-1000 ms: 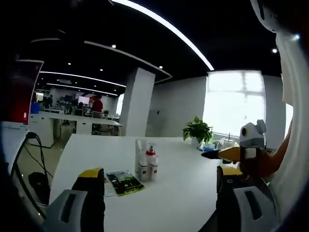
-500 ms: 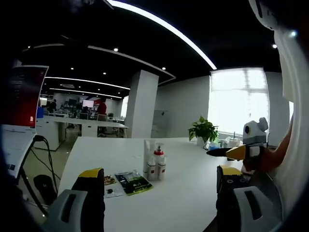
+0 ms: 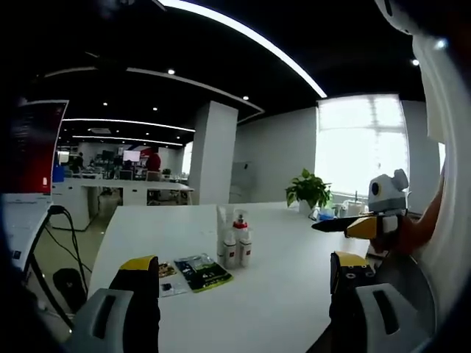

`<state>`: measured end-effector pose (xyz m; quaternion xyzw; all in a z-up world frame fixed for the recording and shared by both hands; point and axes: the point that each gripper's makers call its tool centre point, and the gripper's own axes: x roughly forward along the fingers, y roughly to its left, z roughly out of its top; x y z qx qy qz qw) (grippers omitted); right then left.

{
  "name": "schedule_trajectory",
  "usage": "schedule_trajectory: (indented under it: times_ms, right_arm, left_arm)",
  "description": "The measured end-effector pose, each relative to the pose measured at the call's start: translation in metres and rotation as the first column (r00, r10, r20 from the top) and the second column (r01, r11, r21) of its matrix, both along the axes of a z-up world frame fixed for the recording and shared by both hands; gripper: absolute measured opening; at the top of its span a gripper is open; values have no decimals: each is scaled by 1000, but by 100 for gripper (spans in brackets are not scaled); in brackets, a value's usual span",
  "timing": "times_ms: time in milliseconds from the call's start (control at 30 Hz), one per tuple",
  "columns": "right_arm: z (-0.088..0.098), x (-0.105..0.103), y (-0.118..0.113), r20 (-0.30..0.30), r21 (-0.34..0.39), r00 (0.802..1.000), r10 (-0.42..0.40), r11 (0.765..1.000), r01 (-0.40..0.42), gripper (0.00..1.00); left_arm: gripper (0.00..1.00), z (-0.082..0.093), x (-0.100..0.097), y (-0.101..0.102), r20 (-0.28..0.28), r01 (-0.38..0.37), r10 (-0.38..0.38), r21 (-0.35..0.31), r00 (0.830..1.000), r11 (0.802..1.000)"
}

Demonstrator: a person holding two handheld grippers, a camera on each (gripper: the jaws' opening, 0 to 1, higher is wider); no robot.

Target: Arrange the skincare products in the storage area until every visible bottle or jar stands upright without overlapping.

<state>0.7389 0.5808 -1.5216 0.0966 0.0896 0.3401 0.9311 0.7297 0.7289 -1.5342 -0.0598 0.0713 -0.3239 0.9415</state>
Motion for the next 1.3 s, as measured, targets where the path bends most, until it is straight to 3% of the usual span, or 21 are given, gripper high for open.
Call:
schedule_trajectory:
  times_ms: [367,1300]
  right_arm:
    - [4,0,-2,12,18,1000,-8,1000,8,94]
    - [-4,0,0,-12,-6,1000,4,1000,-4,90]
  left_arm:
    - [100,2,3,5,-10,-23,22,-29,1000,999]
    - [99,-3,1,1,-10,-8,8,4,1000,1000]
